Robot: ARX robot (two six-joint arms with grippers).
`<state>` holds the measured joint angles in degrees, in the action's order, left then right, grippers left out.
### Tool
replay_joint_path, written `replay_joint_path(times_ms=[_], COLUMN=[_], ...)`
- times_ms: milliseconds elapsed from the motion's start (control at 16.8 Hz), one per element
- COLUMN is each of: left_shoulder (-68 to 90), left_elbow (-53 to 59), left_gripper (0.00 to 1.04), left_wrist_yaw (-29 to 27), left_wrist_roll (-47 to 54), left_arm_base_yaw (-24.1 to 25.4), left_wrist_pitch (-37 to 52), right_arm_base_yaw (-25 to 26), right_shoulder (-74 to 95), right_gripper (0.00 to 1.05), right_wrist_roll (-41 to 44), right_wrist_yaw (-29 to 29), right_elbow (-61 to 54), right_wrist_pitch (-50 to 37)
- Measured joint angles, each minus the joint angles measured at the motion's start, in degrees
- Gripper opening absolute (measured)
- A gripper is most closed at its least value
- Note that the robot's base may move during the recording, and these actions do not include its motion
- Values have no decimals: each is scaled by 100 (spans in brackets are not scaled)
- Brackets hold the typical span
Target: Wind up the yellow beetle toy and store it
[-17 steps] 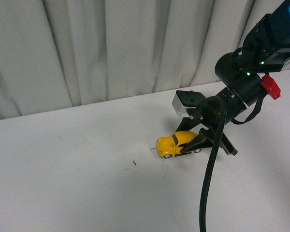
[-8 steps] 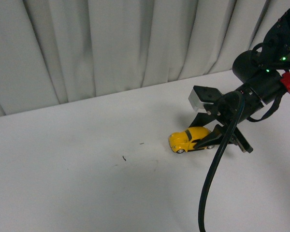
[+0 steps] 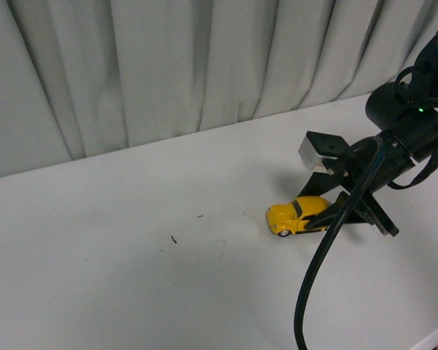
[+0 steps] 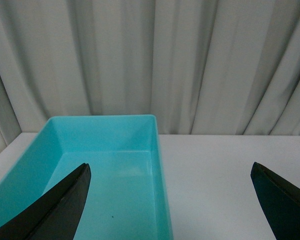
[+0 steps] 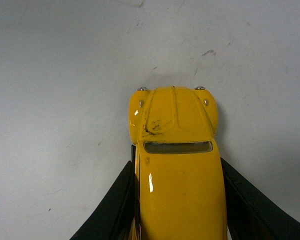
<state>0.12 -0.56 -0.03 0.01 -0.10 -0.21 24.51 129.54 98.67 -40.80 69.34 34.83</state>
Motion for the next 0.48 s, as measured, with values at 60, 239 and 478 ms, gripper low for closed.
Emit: replay_joint_path(times_ms=[60,239,478], left_shoulder=[0,0,0], left_elbow=[0,0,0], left_gripper=[98,98,98], left_wrist_yaw=[0,0,0], left_wrist_roll=[0,0,0], left_arm_base_yaw=[0,-2,0], left_wrist_pitch=[0,0,0], right_arm_base_yaw=[44,138,129], right_shoulder=[-22,-35,-31], right_gripper=[42,42,45], right_wrist_roll=[20,94,153], right_wrist_yaw=[0,28,114], right_elbow=[-33,-63,57], right_wrist_pitch=[26,87,256])
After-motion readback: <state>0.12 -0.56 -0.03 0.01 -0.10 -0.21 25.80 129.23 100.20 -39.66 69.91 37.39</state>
